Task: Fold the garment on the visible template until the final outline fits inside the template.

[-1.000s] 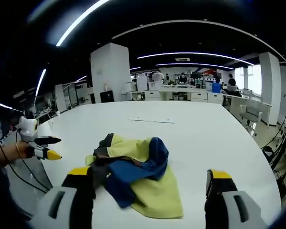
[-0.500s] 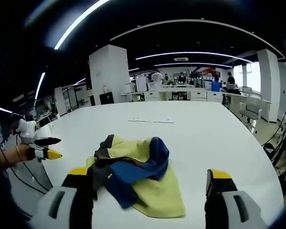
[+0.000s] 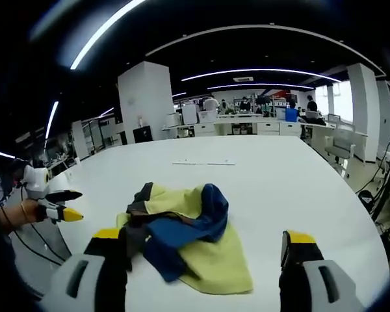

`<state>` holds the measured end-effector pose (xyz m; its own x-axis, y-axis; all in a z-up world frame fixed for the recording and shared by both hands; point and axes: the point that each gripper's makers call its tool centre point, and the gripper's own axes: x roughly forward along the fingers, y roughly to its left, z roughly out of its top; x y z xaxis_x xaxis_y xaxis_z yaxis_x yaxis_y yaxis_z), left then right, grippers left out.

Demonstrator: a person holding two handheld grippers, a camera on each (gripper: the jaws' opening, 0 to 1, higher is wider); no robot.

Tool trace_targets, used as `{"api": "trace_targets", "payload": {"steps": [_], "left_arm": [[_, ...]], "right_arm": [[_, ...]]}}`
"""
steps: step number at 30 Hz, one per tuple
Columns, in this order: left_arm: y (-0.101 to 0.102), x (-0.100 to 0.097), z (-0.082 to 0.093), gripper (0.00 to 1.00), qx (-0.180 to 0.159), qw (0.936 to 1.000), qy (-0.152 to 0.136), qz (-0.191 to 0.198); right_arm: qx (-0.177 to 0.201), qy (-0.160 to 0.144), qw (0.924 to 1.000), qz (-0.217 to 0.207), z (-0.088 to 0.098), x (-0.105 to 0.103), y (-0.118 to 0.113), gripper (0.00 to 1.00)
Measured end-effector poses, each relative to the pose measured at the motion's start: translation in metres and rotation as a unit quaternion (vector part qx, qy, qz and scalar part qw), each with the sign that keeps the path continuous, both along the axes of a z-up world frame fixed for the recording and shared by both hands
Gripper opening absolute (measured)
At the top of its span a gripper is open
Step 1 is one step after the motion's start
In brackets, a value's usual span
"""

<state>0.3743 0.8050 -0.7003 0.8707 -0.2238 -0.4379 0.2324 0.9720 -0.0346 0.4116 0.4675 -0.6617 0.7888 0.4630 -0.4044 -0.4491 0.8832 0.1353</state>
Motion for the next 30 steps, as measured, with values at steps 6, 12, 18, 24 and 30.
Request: {"api": "trace_targets", "payload": {"steps": [6, 12, 18, 24, 30], "left_arm": [[0.001, 0.001, -0.001, 0.97, -0.001, 1.0, 0.001, 0.001], [-0.001, 0.002, 0.0, 0.94, -0.007, 1.0, -0.001, -0.003], [-0.003, 0.003, 0.0, 0.9, -0.003, 0.9999, -0.002, -0.01], [-0.008, 0.004, -0.002, 0.85, 0.003, 0.9998, 0.0, -0.019], [-0.014, 0.003, -0.001, 0.81, 0.012, 0.9995, 0.003, -0.031]], "right_arm": [[0.003, 0.007, 1.0, 0.0, -0.005, 0.001, 0.003, 1.0], [0.001, 0.009, 1.0, 0.001, -0.006, 0.002, 0.006, 0.99], [-0.006, 0.004, 1.0, 0.001, -0.006, 0.004, 0.004, 0.96], [-0.001, 0.0, 1.0, 0.002, -0.005, 0.007, 0.002, 0.9], [-0.001, -0.006, 0.9999, 0.013, -0.005, 0.013, 0.005, 0.86]]}}
